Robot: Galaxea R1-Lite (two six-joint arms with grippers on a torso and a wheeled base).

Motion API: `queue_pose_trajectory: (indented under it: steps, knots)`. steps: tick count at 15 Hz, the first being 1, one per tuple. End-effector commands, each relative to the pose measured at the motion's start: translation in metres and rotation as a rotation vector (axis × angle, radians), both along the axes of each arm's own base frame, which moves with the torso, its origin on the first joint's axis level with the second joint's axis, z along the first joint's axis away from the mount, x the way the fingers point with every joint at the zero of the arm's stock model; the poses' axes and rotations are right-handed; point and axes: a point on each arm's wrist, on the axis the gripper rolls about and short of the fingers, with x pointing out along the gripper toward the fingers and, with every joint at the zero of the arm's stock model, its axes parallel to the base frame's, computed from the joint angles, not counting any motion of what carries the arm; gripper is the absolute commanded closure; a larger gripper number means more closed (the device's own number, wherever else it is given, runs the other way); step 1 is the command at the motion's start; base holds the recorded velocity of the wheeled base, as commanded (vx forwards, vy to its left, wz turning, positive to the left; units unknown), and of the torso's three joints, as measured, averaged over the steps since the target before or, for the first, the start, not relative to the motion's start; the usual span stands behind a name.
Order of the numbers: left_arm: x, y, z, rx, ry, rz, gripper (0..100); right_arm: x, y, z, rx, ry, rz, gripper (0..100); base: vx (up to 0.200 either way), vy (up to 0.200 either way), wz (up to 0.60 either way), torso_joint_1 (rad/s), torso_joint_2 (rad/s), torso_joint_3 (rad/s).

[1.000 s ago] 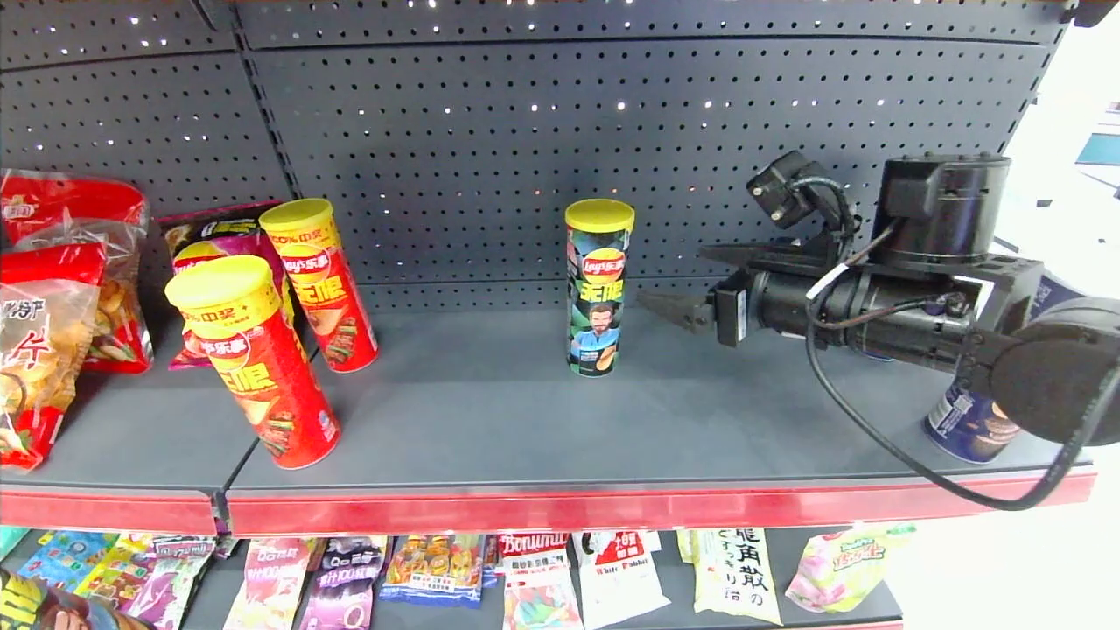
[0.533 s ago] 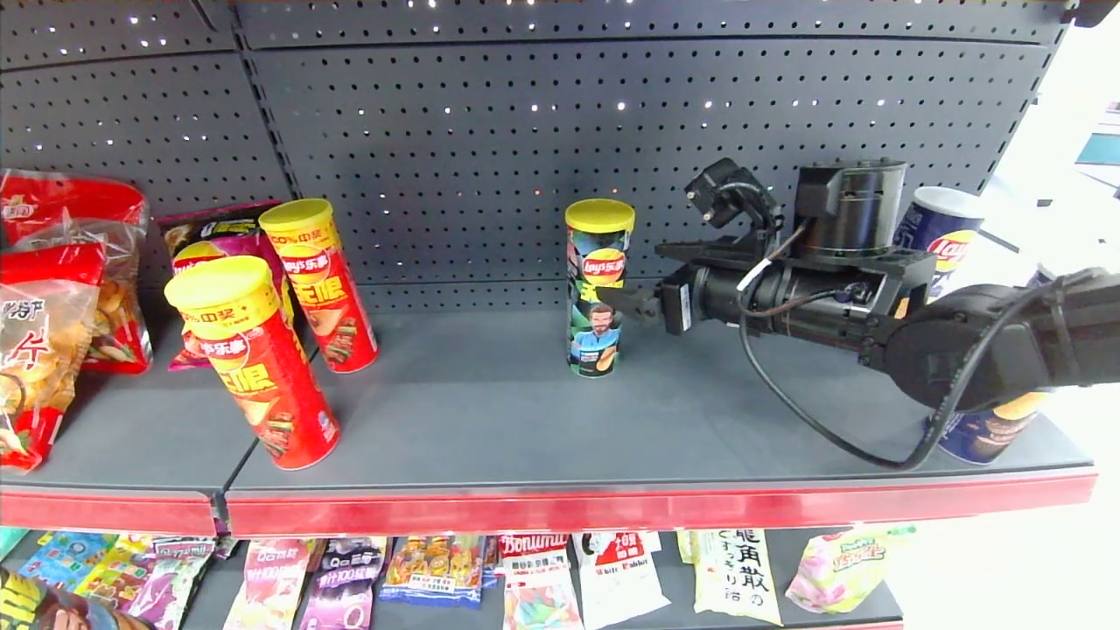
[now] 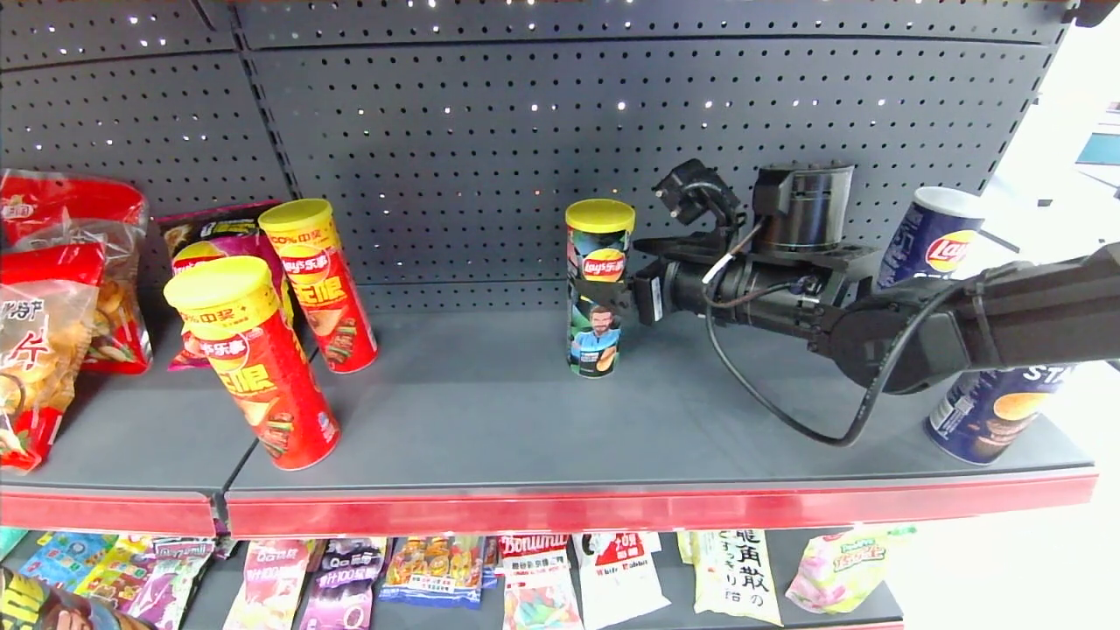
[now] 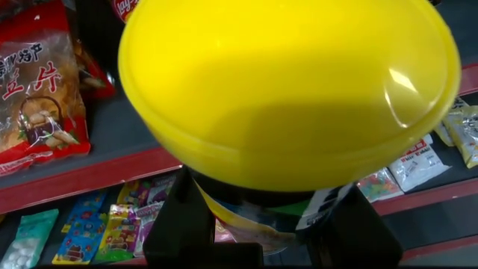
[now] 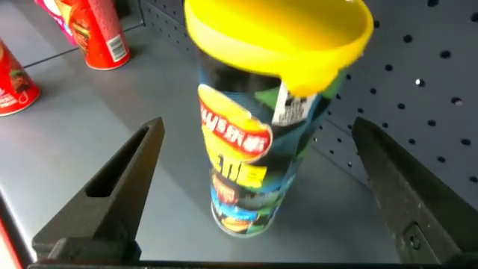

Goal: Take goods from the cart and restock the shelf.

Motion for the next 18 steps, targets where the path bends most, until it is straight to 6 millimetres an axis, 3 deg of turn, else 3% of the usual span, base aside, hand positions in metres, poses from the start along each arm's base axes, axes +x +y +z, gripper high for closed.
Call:
queue_pose_trajectory:
  steps: [1,12,13,18]
  knots:
    - [0.001,0.000,0.001,0.000,0.001,-0.001,100,0.005,0.003,-0.003,-0.002,0.002,0.001,0,0.000,0.000,0.00,0.000,0.00,0.000]
    - [0.002,0.000,0.002,0.001,0.007,0.001,100,0.025,0.016,-0.005,0.020,-0.019,0.007,0,0.000,0.000,0.00,0.000,0.00,0.000]
    - [0.002,0.000,0.001,0.001,0.009,0.002,100,0.026,0.017,-0.006,0.021,-0.022,0.006,100,0.000,0.000,0.00,0.000,0.00,0.000]
    - [0.003,0.000,-0.001,0.001,0.018,0.002,100,0.026,0.022,-0.007,0.019,-0.017,0.002,100,0.000,0.000,0.00,0.000,0.00,0.000]
